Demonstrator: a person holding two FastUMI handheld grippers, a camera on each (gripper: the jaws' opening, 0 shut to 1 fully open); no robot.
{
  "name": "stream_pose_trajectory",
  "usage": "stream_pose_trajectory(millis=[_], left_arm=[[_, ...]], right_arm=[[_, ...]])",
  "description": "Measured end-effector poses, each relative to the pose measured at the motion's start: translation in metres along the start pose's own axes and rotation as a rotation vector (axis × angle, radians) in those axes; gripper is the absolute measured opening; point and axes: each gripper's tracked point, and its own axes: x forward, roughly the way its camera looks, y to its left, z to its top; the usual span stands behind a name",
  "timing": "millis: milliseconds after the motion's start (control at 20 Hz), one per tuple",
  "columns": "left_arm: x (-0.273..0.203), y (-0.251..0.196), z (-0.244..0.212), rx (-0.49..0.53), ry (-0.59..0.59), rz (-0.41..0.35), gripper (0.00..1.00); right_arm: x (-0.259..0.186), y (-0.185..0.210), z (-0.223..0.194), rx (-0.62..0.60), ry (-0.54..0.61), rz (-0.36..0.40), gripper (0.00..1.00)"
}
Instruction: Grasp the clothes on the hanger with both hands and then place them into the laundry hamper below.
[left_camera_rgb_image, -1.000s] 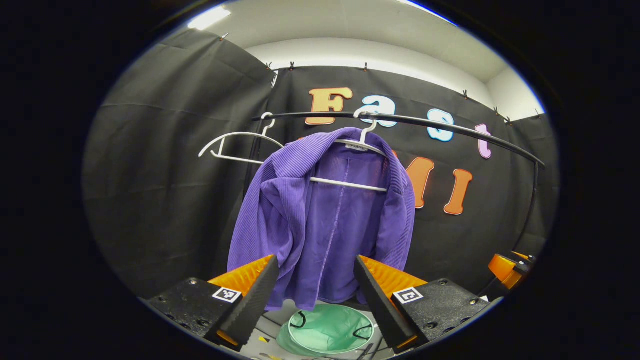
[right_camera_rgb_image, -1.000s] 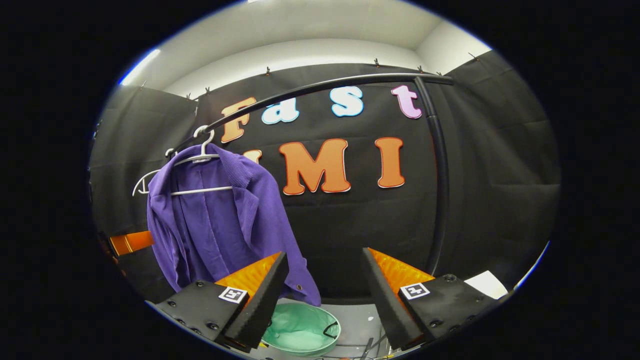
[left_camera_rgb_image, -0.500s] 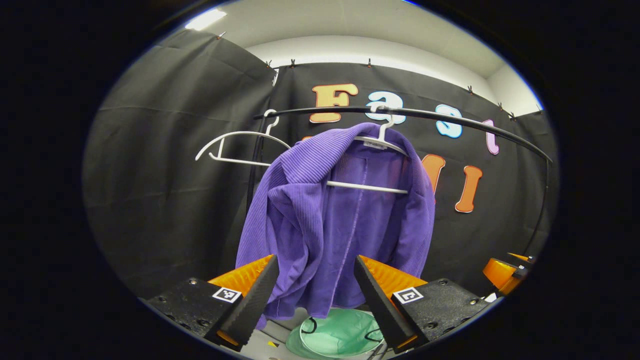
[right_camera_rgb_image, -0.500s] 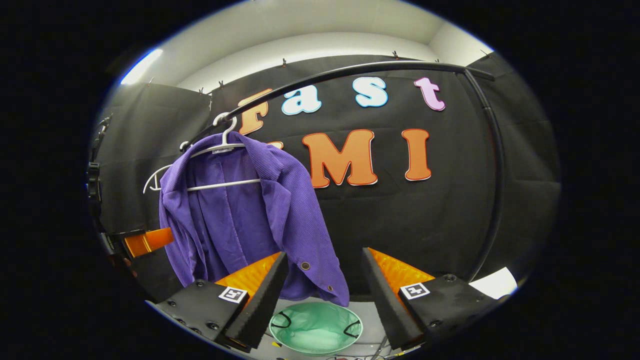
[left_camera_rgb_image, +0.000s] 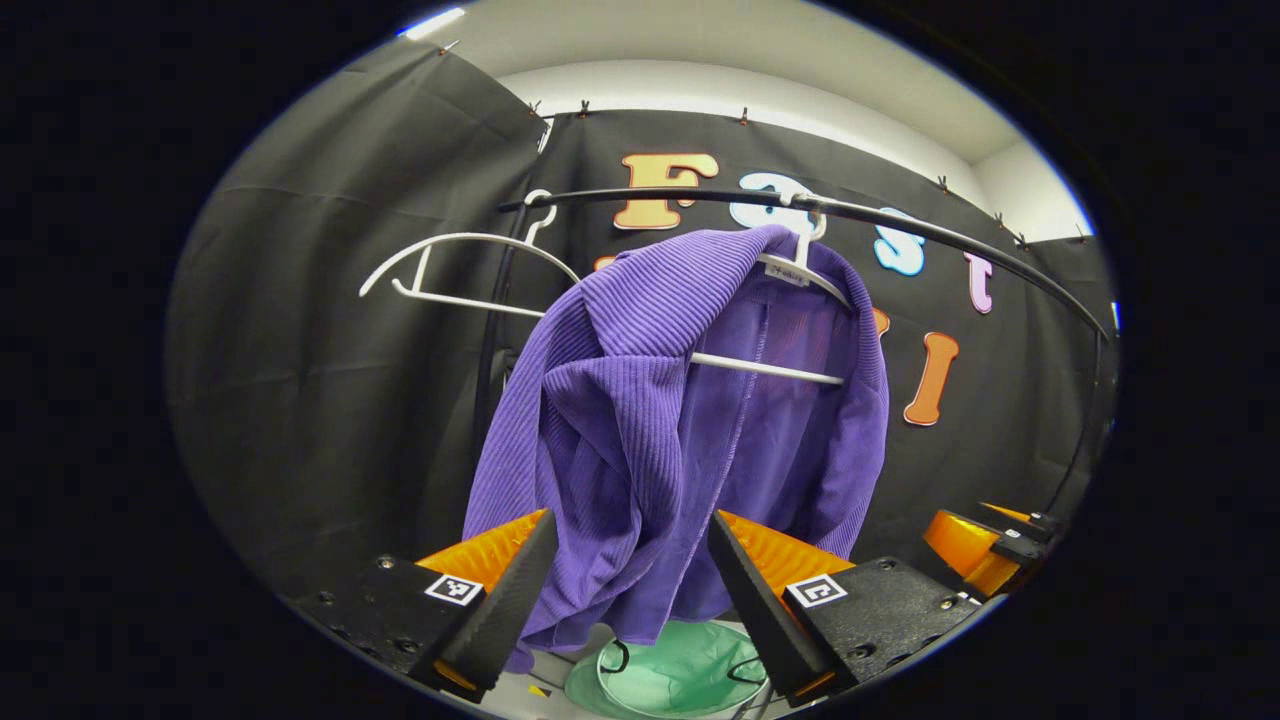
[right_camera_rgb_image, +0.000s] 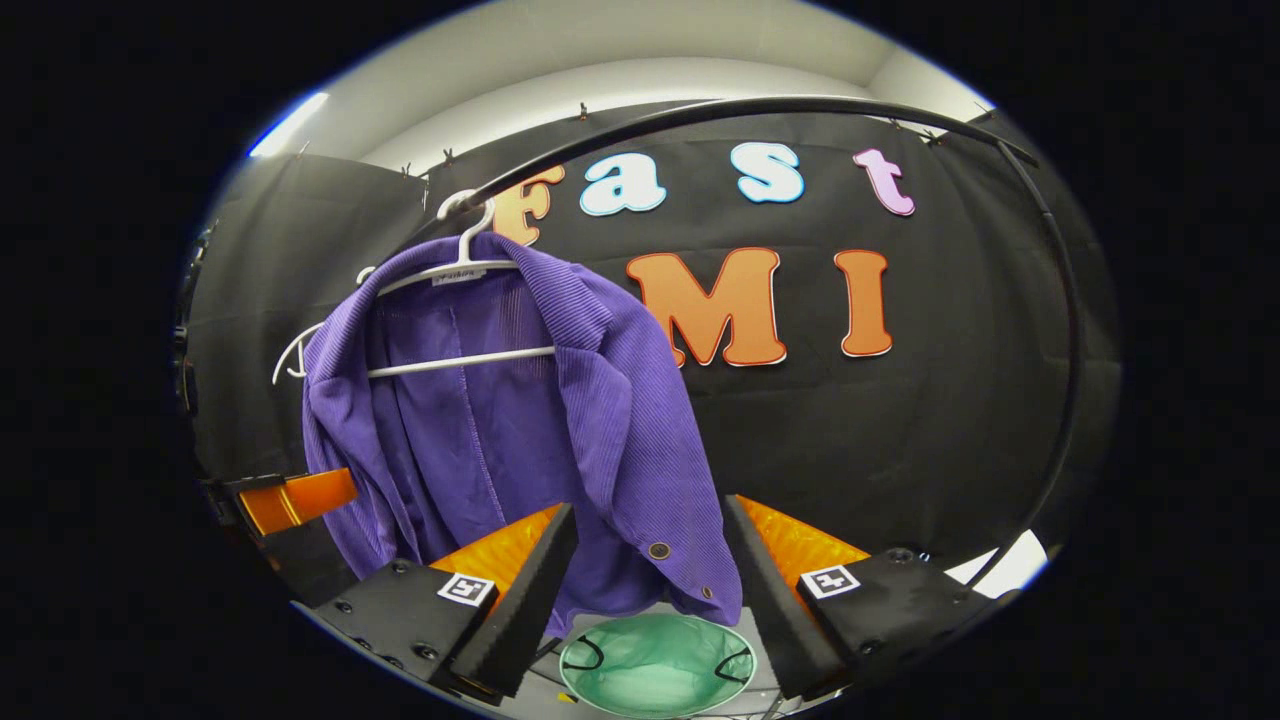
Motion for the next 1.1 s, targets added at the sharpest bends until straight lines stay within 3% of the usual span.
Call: stream_pose_trajectory(millis=[50, 200, 250, 300, 450, 500, 650, 700, 750, 850, 900, 1000, 1050, 1100], left_arm=[[0.002, 0.0, -0.002, 0.001, 0.003, -0.009, 0.96], [0.013, 0.003, 0.002, 0.007, -0.006, -0.02, 0.96], [0.017, 0.003, 0.005, 0.018, -0.015, -0.019, 0.99], [0.022, 0.004, 0.008, 0.026, -0.025, -0.018, 0.99], [0.042, 0.0, 0.008, 0.031, -0.02, -0.024, 0.92], [0.047, -0.001, 0.01, 0.035, -0.025, -0.022, 0.95], [0.059, 0.002, 0.016, 0.077, -0.052, 0.001, 0.94], [0.062, 0.006, 0.015, 0.102, -0.052, 0.024, 0.84], [0.065, 0.011, 0.014, 0.127, -0.048, 0.051, 0.77], [0.072, 0.017, 0.009, 0.172, -0.014, 0.09, 0.64], [0.07, 0.02, 0.008, 0.168, 0.003, 0.1, 0.45], [0.066, 0.008, 0.017, 0.07, -0.035, 0.007, 0.07], [0.059, 0.013, 0.017, 0.058, -0.027, -0.001, 0.0], [0.058, 0.02, 0.017, 0.071, -0.018, 0.009, 0.02]], right_arm=[[0.008, 0.005, 0.001, -0.01, -0.011, -0.008, 0.95], [0.035, 0.022, 0.004, -0.025, -0.025, -0.005, 0.96], [0.045, 0.026, 0.005, -0.033, -0.024, -0.006, 0.9], [0.054, 0.028, 0.008, -0.044, -0.027, -0.002, 0.96], [0.081, 0.039, 0.013, -0.059, -0.03, 0.012, 0.96], [0.09, 0.041, 0.013, -0.062, -0.028, 0.01, 0.9], [0.113, 0.046, 0.017, -0.076, -0.038, 0.0, 0.86], [0.12, 0.047, 0.018, -0.083, -0.04, -0.001, 0.88], [0.128, 0.047, 0.017, -0.086, -0.036, -0.005, 0.83], [0.14, 0.045, 0.01, -0.082, -0.007, -0.007, 0.59], [0.145, 0.043, 0.011, -0.07, -0.005, -0.008, 0.47], [0.149, 0.04, 0.019, -0.034, -0.014, 0.015, 0.23], [0.149, 0.04, 0.022, -0.014, -0.01, 0.038, 0.11], [0.15, 0.038, 0.025, 0.005, -0.002, 0.06, 0.11]])
